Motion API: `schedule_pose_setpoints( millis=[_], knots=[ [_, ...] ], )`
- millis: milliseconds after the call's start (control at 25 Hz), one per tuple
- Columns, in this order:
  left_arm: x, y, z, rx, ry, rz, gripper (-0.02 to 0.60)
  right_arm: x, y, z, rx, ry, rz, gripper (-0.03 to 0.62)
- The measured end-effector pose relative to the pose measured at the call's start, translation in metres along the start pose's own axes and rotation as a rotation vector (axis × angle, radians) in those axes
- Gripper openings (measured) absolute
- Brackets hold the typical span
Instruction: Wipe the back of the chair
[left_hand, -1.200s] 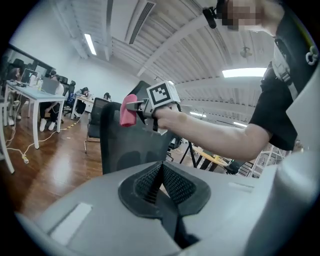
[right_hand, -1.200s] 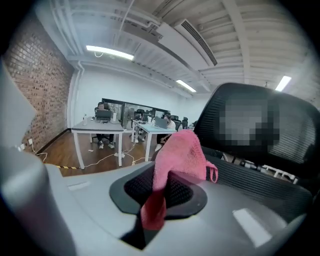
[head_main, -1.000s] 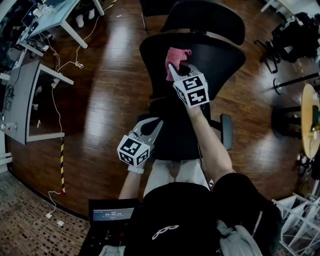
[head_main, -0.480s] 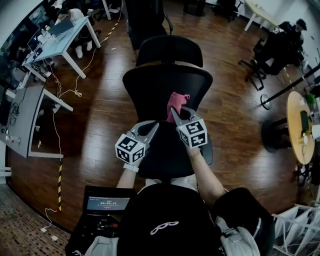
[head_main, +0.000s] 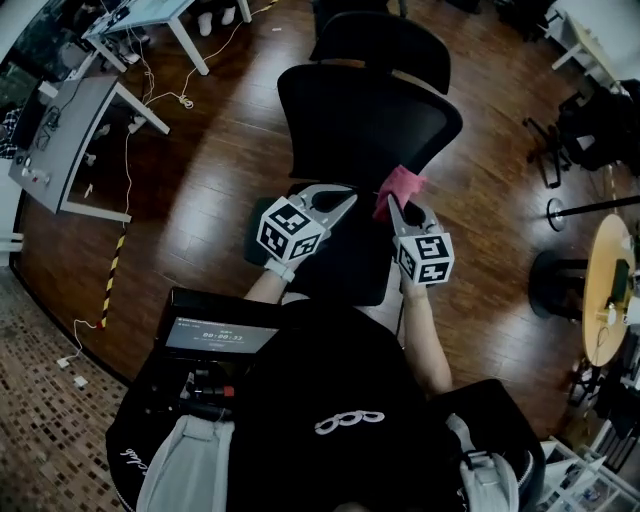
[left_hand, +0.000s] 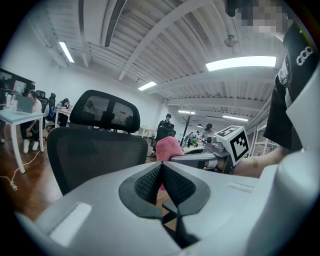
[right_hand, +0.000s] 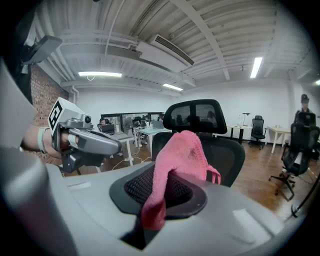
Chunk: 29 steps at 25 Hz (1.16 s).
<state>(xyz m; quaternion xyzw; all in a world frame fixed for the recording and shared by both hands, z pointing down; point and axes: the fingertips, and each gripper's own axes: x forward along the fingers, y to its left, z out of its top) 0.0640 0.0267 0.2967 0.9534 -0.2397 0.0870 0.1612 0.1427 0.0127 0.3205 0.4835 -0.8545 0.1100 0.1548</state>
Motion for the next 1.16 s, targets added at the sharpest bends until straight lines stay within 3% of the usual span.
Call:
schedule_pose_setpoints(
  millis=[600, 1160],
  knots=[
    [-0.010, 0.003, -0.012, -0.009, 0.020, 0.039, -0.009, 0.004, 0.027, -0.029, 0.003, 0.052, 0.067, 0.041],
    [-0.017, 0.004, -0.007, -0.005, 0.017, 0.029, -0.009, 0.006, 0.028, -0.025, 0.012, 0.046, 0.039, 0.041]
  ],
)
